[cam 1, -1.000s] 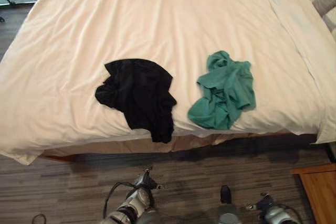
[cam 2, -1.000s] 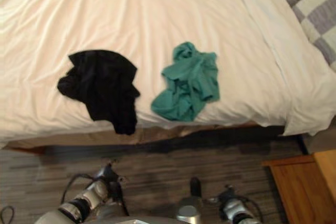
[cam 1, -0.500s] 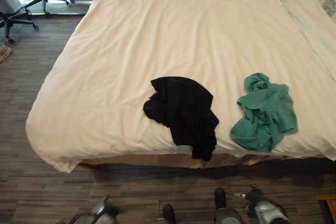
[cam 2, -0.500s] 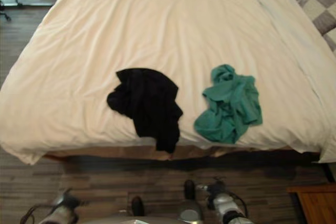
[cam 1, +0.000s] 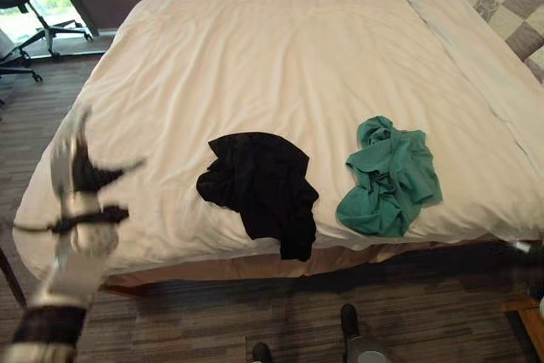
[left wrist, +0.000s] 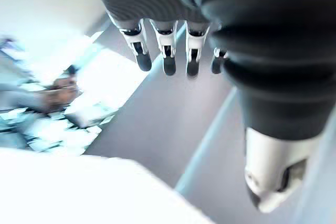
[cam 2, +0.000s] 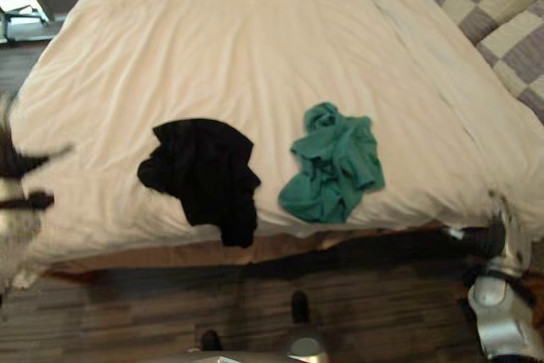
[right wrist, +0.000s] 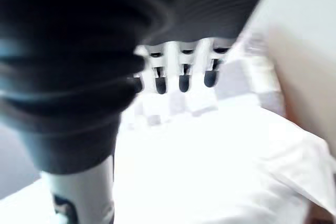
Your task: Tidy up the quilt and then pick up the clothes from the bed and put them into the laundry hamper.
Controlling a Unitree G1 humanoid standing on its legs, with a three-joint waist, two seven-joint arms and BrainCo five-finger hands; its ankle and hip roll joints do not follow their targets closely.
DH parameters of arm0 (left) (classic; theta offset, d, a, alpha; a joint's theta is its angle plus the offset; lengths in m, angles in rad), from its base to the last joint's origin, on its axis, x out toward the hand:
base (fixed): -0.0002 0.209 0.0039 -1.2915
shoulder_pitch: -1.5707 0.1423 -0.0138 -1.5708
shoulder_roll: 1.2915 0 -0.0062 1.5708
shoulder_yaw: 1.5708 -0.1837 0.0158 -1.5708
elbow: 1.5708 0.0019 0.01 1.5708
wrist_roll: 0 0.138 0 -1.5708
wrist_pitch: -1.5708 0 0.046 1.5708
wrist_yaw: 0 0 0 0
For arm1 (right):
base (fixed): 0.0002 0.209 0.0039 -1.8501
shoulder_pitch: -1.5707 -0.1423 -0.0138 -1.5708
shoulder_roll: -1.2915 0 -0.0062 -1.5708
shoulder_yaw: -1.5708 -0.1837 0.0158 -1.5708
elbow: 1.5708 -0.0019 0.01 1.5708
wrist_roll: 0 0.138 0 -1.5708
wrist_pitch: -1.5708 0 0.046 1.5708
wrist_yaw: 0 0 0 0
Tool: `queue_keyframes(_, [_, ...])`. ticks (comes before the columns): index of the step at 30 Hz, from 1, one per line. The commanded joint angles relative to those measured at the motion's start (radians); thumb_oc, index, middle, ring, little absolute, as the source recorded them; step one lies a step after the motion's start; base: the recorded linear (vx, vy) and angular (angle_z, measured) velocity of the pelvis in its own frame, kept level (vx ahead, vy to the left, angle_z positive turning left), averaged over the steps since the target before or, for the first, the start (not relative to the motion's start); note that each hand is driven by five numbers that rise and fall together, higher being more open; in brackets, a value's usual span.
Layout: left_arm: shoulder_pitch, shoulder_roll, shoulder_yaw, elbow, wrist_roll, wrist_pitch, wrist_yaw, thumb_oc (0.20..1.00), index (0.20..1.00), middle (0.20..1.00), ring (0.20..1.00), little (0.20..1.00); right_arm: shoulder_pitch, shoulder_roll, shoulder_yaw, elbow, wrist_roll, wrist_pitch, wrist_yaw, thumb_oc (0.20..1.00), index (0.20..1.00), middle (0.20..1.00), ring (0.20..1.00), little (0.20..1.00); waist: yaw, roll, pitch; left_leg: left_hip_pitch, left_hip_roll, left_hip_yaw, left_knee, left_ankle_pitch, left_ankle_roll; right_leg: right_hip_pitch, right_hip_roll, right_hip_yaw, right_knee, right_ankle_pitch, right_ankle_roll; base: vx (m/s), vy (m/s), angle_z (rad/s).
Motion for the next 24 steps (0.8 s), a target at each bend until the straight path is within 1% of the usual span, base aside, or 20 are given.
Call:
queue_keyframes(1, [-0.125, -0.030, -0.070, 0.124, -0.013, -0.021, -0.013, 1.000, 1.000, 1.000, 1.000, 1.000, -0.160, -0.046, 0.049, -0.018, -0.080, -0.020, 0.013, 1.000, 1.000, 1.000, 1.000, 1.000, -0.012, -0.010, 0.022, 0.013, 0.029, 0.022, 0.003, -0.064, -0.043, 0.069, -0.043, -0.012, 0.031, -0.174, 0.057, -0.03, -0.025, -0.16])
queue_keyframes(2, [-0.184, -0.043, -0.122, 0.143, -0.027, -0.009, -0.026, 1.000, 1.000, 1.000, 1.000, 1.000, -0.206, -0.058, 0.086, -0.024, -0.074, -0.019, 0.023, 1.000, 1.000, 1.000, 1.000, 1.000, -0.013, -0.009, 0.026, 0.010, 0.030, 0.024, 0.003, -0.061, -0.043, 0.061, -0.043, -0.009, 0.033, -0.173, 0.056, -0.10, -0.032, -0.23])
queue_keyframes(3, [-0.304, -0.056, -0.235, 0.180, -0.024, 0.008, -0.061, 1.000, 1.000, 1.000, 1.000, 1.000, -0.314, -0.085, 0.168, -0.043, -0.081, -0.014, 0.042, 1.000, 1.000, 1.000, 1.000, 1.000, -0.017, -0.007, 0.048, -0.006, 0.031, 0.028, 0.003, -0.051, -0.044, 0.033, -0.041, 0.002, 0.038, -0.168, 0.055, -0.09, -0.028, -0.25])
queue_keyframes(4, [-0.306, -0.056, -0.236, 0.181, -0.024, 0.008, -0.060, 1.000, 1.000, 1.000, 1.000, 1.000, -0.315, -0.085, 0.168, -0.042, -0.081, -0.014, 0.041, 1.000, 1.000, 1.000, 1.000, 1.000, -0.016, -0.007, 0.048, -0.007, 0.032, 0.029, 0.003, -0.050, -0.044, 0.031, -0.040, 0.003, 0.038, -0.167, 0.055, -0.17, -0.012, -0.18])
queue_keyframes(5, [-0.411, -0.072, -0.344, 0.240, 0.024, 0.041, -0.089, 1.000, 1.000, 1.000, 1.000, 1.000, -0.416, -0.106, 0.244, -0.064, -0.088, -0.012, 0.053, 1.000, 1.000, 1.000, 1.000, 1.000, -0.022, 0.000, 0.078, -0.036, 0.032, 0.033, 0.005, -0.040, -0.046, -0.008, -0.041, 0.014, 0.046, -0.164, 0.056, -0.16, 0.005, -0.20])
queue_keyframes(8, [-0.562, -0.123, -0.471, 0.391, 0.088, 0.093, -0.102, 1.000, 1.000, 1.000, 1.000, 1.000, -0.548, -0.108, 0.342, -0.083, -0.091, -0.011, 0.056, 1.000, 1.000, 1.000, 1.000, 1.000, -0.031, 0.010, 0.109, -0.097, 0.031, 0.044, 0.006, -0.019, -0.050, -0.076, -0.037, 0.027, 0.051, -0.148, 0.058, -0.15, 0.012, -0.18])
queue_keyframes(9, [-0.612, -0.150, -0.503, 0.463, 0.114, 0.122, -0.105, 1.000, 1.000, 1.000, 1.000, 1.000, -0.576, -0.107, 0.362, -0.102, -0.091, -0.013, 0.057, 1.000, 1.000, 1.000, 1.000, 1.000, -0.038, 0.012, 0.118, -0.116, 0.031, 0.048, 0.005, -0.014, -0.050, -0.099, -0.035, 0.033, 0.050, -0.139, 0.061, -0.10, -0.001, -0.15])
queue_keyframes(12, [-0.708, -0.228, -0.552, 0.639, 0.139, 0.157, -0.130, 1.000, 1.000, 1.000, 1.000, 1.000, -0.608, -0.119, 0.376, -0.140, -0.088, -0.011, 0.055, 1.000, 1.000, 1.000, 1.000, 1.000, -0.046, 0.014, 0.135, -0.165, 0.035, 0.060, 0.003, 0.008, -0.055, -0.149, -0.032, 0.032, 0.042, -0.117, 0.065, -0.06, -0.027, -0.14])
queue_keyframes(15, [-0.787, -0.297, -0.598, 0.814, 0.196, 0.196, -0.149, 1.000, 1.000, 1.000, 1.000, 1.000, -0.623, -0.105, 0.379, -0.162, -0.066, -0.017, 0.042, 1.000, 1.000, 1.000, 1.000, 1.000, -0.062, 0.013, 0.167, -0.202, 0.042, 0.065, 0.003, 0.018, -0.058, -0.189, -0.029, 0.031, 0.040, -0.107, 0.071, -0.05, -0.028, -0.02])
queue_keyframes(16, [-0.798, -0.318, -0.599, 0.866, 0.210, 0.210, -0.153, 1.000, 1.000, 1.000, 1.000, 1.000, -0.630, -0.097, 0.384, -0.160, -0.064, -0.017, 0.041, 1.000, 1.000, 1.000, 1.000, 1.000, -0.063, 0.011, 0.171, -0.213, 0.046, 0.069, 0.003, 0.021, -0.059, -0.198, -0.027, 0.026, 0.037, -0.104, 0.073, -0.01, -0.020, -0.05])
queue_keyframes(17, [-0.800, -0.319, -0.600, 0.869, 0.210, 0.209, -0.152, 1.000, 1.000, 1.000, 1.000, 1.000, -0.631, -0.098, 0.384, -0.159, -0.063, -0.017, 0.041, 1.000, 1.000, 1.000, 1.000, 1.000, -0.062, 0.011, 0.171, -0.214, 0.046, 0.069, 0.003, 0.021, -0.059, -0.200, -0.027, 0.026, 0.037, -0.104, 0.073, -0.03, -0.039, -0.07])
queue_keyframes(18, [-0.796, -0.370, -0.588, 0.944, 0.242, 0.241, -0.160, 1.000, 1.000, 1.000, 1.000, 1.000, -0.647, -0.086, 0.396, -0.158, -0.067, -0.015, 0.040, 1.000, 1.000, 1.000, 1.000, 1.000, -0.061, 0.003, 0.178, -0.225, 0.053, 0.074, 0.003, 0.022, -0.061, -0.213, -0.023, 0.022, 0.035, -0.099, 0.075, -0.02, -0.054, -0.04])
queue_keyframes(20, [-0.775, -0.418, -0.560, 0.982, 0.236, 0.259, -0.164, 1.000, 1.000, 1.000, 1.000, 1.000, -0.658, -0.086, 0.407, -0.138, -0.069, -0.006, 0.039, 1.000, 1.000, 1.000, 1.000, 1.000, -0.054, -0.001, 0.186, -0.231, 0.061, 0.072, 0.003, 0.028, -0.067, -0.216, -0.024, 0.009, 0.039, -0.098, 0.072, -0.03, -0.091, -0.01])
queue_keyframes(22, [-0.735, -0.461, -0.541, 0.985, 0.223, 0.262, -0.166, 1.000, 1.000, 1.000, 1.000, 1.000, -0.678, -0.095, 0.423, -0.115, -0.084, 0.007, 0.044, 1.000, 1.000, 1.000, 1.000, 1.000, -0.042, -0.001, 0.191, -0.232, 0.068, 0.063, 0.003, 0.033, -0.072, -0.213, -0.023, 0.000, 0.045, -0.103, 0.066, -0.01, -0.099, 0.07])
queue_keyframes(23, [-0.705, -0.475, -0.531, 0.980, 0.214, 0.261, -0.162, 0.558, 0.558, 0.558, 0.558, 0.558, -0.695, -0.109, 0.438, -0.102, -0.098, 0.015, 0.047, 1.000, 1.000, 1.000, 1.000, 1.000, -0.035, 0.002, 0.193, -0.231, 0.071, 0.057, 0.003, 0.034, -0.074, -0.210, -0.024, -0.006, 0.049, -0.106, 0.063, 0.00, -0.098, 0.10])
queue_keyframes(24, [-0.665, -0.491, -0.524, 0.968, 0.197, 0.255, -0.160, 0.200, 0.200, 0.200, 0.200, 0.200, -0.717, -0.126, 0.452, -0.089, -0.118, 0.023, 0.051, 1.000, 1.000, 1.000, 1.000, 1.000, -0.022, 0.006, 0.196, -0.231, 0.073, 0.053, 0.003, 0.036, -0.075, -0.208, -0.024, -0.012, 0.053, -0.109, 0.060, -0.01, -0.070, 0.14])
